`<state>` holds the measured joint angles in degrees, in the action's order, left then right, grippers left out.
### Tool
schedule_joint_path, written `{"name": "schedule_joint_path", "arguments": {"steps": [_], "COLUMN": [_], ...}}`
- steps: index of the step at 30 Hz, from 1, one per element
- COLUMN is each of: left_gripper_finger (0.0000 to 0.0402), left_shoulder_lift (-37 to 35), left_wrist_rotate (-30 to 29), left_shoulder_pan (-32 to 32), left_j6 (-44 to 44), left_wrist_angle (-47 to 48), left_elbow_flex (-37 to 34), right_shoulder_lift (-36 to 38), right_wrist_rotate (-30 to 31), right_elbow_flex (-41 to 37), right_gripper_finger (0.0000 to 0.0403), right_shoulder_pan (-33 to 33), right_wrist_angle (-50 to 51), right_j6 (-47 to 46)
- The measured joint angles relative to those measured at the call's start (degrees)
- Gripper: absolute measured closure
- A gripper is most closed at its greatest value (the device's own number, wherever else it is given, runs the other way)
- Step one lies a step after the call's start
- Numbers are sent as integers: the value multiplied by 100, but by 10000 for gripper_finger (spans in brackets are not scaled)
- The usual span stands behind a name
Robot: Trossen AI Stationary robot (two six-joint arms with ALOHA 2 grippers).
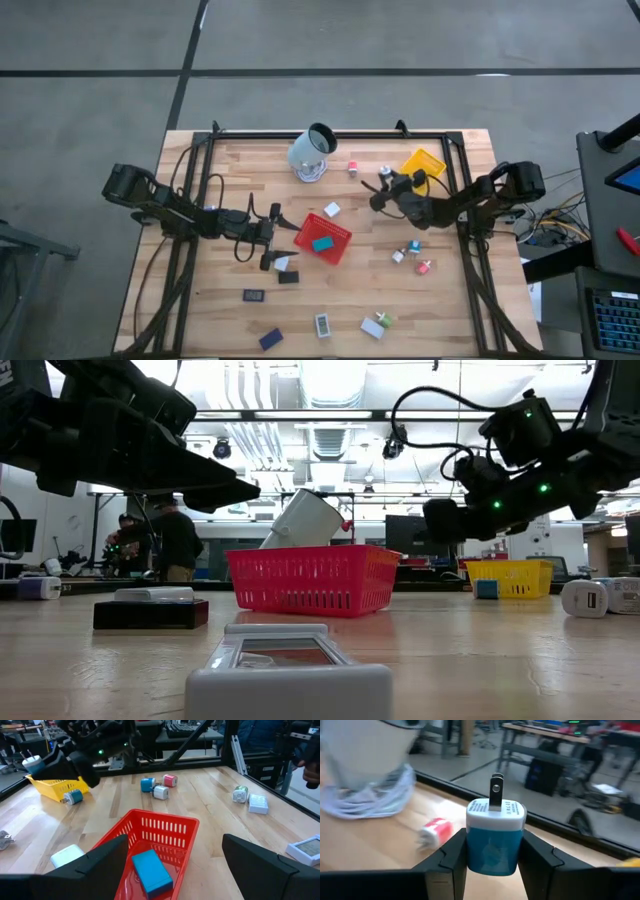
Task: Pick & Place Office items
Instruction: Put the middle blue charger adapter into the yellow basket
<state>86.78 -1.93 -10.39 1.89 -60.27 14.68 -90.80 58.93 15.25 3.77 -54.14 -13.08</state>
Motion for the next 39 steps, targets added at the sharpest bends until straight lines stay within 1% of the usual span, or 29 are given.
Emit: {"name": "schedule_joint_path", "arguments": {"steps": [3,7,13,16,19,33,39], "left_gripper_finger": [74,74,74,74,74,74,74], "left_shoulder_lift": [0,0,0,0,0,0,0], "left_wrist_rotate": [0,0,0,0,0,0,0], "left_shoulder_pan": [0,0,-2,-2,-7,-9,-13], "left_j6": [0,0,0,0,0,0,0], "left_wrist_angle": [1,14,39,40,53,77,77], "left_elbow_flex": [-2,-2,-2,-2,-2,-2,-2], "right_shoulder_lift": [0,0,0,0,0,0,0], "right_wrist_rotate": [336,727,1179,1180,1179,1177,1313], "right_elbow_flex": [0,-4,-4,-4,-4,-6,-4], "right_gripper_finger": [276,276,276,276,276,276,276], "right_shoulder_pan": [31,71,214,318,381,378,385], "right_wrist_angle": [72,406,1245,1611,1799,1819,2106], "right_j6": [-82,-424,-1272,-1674,-1864,-1926,-2483]}}
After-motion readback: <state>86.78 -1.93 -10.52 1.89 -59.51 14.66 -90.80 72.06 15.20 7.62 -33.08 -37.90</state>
